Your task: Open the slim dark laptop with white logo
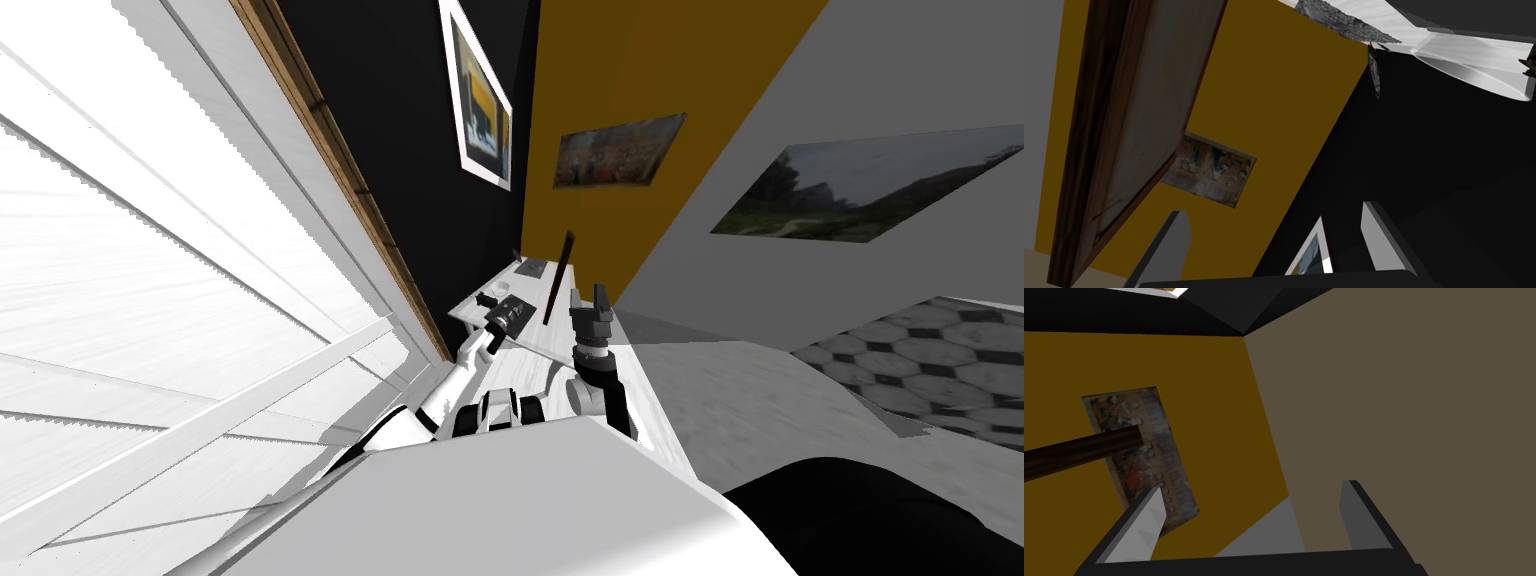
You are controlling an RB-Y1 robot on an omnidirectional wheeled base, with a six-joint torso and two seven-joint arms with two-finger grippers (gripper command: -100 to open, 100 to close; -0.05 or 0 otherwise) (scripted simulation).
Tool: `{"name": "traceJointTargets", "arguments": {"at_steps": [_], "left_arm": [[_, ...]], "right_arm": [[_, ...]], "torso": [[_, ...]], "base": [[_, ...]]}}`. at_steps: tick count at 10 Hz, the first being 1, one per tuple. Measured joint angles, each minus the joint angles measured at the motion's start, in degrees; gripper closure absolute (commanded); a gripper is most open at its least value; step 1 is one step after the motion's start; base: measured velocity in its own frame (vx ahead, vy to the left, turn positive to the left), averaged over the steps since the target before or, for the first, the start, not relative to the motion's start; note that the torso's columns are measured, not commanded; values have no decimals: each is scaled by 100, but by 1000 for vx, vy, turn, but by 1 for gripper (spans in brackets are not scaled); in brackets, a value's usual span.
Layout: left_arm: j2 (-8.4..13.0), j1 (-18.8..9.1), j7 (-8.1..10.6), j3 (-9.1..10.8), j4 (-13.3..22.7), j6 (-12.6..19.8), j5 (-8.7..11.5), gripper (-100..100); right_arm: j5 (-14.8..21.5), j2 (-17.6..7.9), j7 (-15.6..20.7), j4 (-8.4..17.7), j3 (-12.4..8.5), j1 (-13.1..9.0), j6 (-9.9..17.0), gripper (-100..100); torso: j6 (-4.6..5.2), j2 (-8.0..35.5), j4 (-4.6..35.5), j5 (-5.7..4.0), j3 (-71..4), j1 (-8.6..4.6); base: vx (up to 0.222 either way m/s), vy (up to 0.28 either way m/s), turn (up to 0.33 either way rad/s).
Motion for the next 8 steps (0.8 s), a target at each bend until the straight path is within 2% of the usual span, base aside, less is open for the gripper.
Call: {"name": "traceJointTargets", "arguments": {"at_steps": [2,3,8], "left_arm": [[-65,-327,105,-71,259,-24,-158,-100],[-66,-339,107,-71,267,-28,-162,0],[-66,-338,107,-71,266,-28,-162,0]], "right_arm": [[0,0,0,0,1,-1,0,0],[0,0,0,0,1,-1,0,0],[0,0,0,0,1,-1,0,0]], "torso": [[7,-3,0,-2,-1,-13],[5,-3,-1,-4,-2,-16],[4,-2,0,0,-1,-5]], "base": [[-3,16,7],[0,0,0],[0,0,0]]}}
